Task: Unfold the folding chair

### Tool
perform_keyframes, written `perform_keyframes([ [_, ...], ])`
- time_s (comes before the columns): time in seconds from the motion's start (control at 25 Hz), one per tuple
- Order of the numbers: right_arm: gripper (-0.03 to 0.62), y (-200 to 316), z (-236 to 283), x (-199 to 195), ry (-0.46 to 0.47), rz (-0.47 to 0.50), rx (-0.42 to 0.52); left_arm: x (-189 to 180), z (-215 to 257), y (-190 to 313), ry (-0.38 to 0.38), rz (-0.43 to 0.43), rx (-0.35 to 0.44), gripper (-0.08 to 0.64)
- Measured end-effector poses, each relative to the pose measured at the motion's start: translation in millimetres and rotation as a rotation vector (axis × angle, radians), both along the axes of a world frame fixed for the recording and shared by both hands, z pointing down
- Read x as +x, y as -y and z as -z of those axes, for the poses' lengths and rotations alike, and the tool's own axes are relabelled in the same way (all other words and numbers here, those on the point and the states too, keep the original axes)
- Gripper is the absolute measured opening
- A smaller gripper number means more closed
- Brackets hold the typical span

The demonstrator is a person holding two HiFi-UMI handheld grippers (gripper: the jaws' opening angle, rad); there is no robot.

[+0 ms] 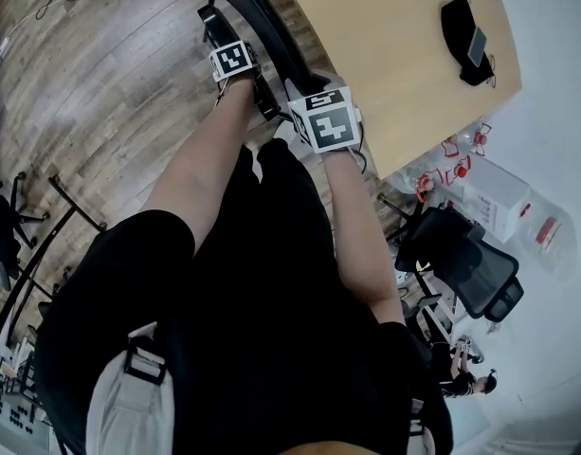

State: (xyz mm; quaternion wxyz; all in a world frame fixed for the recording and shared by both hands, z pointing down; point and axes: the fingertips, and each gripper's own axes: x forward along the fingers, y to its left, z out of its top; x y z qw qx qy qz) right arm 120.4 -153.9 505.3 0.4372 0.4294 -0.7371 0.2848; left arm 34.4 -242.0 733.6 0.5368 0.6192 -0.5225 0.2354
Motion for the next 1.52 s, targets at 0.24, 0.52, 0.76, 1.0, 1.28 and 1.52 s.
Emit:
perform_keyframes([
  [0.24,0.114,0,0,2,0.019,0.033,0.002,-22,1,-7,0.037,0.012,0.007,0.199],
  [0.52,0.117,-1,1,2,0.060,0.096,0.015,-21,9,-7,0.026,0.004,0.046,0.199],
  [0.76,0.120,-5,1,-3,0.084,0.133,0.021,-21,7,-11,-0.018,-0.017,0.051,0.199],
  [1.0,0.123,-10,1,-22,0.064,0.148,0.019,-52,-4,-22,-0.037,-0.018,0.042,0.198],
  [1.28,0.121,-26,1,-60,0.034,0.131,0.027,-86,-4,-39,-0.101,-0.025,0.042,0.198],
  [1.52,0.121,-33,-4,-70,0.014,0.098,0.016,-121,-14,-58,-0.137,-0.016,0.030,0.201],
])
